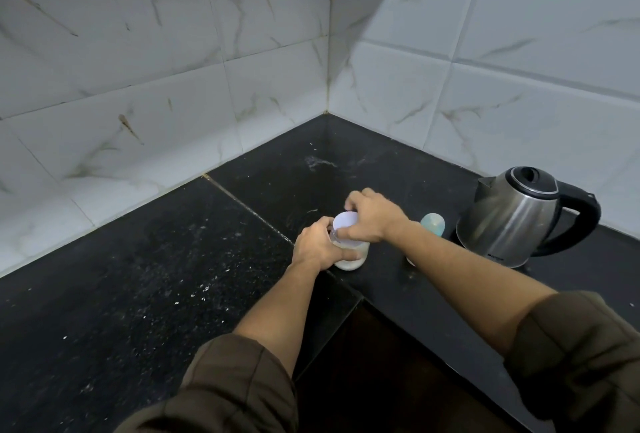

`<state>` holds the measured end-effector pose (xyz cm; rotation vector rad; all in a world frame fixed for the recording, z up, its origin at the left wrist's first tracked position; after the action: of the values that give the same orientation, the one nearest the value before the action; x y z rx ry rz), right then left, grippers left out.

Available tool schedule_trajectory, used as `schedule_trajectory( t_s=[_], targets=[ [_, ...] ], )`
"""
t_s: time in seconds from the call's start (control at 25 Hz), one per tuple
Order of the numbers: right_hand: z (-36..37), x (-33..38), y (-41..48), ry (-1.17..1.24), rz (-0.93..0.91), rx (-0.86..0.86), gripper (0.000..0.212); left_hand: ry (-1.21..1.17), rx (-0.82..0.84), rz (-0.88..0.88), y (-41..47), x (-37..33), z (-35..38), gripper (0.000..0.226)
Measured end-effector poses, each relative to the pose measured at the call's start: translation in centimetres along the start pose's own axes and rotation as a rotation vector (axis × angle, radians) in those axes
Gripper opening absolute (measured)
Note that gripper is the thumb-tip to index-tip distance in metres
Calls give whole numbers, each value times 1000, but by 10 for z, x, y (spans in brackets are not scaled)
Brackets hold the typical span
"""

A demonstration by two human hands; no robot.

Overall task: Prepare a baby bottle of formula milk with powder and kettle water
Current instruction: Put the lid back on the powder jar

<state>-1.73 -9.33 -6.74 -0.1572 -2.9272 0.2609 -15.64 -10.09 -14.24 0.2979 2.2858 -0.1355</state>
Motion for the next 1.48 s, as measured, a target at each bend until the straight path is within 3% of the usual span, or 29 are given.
schedule_trajectory(
  t_s=[0.08,0.12,0.2,0.36,0.44,0.48,0.56,0.72,0.92,1.08,1.2,1.28,1.4,1.48],
  targets=[
    [11,10,-3,-65,-97,190,86,20,7,-6,0,-1,-1,85],
    [13,10,-3,-125,-83,167,84,25,6,-7,1,-2,-2,84],
    [8,9,1,-191,9,-22,57,25,-2,-6,2,-1,-2,78],
    [-6,-1,1,-234,141,-252,71,28,2,4,3,-1,-3,80],
    [-5,-1,4,-146,49,-171,53,31,10,-2,3,-1,-3,81],
    [0,3,4,-98,-4,-31,48,33,13,-8,3,-1,-3,81],
    [11,9,4,-83,-45,174,73,43,17,-15,3,-1,-3,82],
    [7,8,4,-280,69,-88,62,44,17,-26,5,-1,-2,76],
    [10,9,10,-188,36,65,46,88,21,-11,6,-4,-3,75],
    [15,13,11,-85,136,-51,36,158,7,16,6,-5,-3,63],
    [18,12,16,-25,168,-23,34,149,9,29,10,-3,0,62],
    [11,1,25,-5,186,4,36,128,65,44,19,-9,1,68],
    [-16,-26,44,-7,215,-53,46,154,134,136,43,-28,3,108],
    [-38,-50,61,-9,268,-102,49,155,132,160,63,-41,4,114]
  ],
)
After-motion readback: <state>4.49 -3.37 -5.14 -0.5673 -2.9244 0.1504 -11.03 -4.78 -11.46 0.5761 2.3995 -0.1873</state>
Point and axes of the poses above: each hand's wrist, its own y-axis towards the middle knuckle, its own z-axis out of the palm, x = y × z, the point moved 5 cm from there along y, towards the middle knuckle, and after that the axes turned 13 degrees about z, right-handed, at the moved point
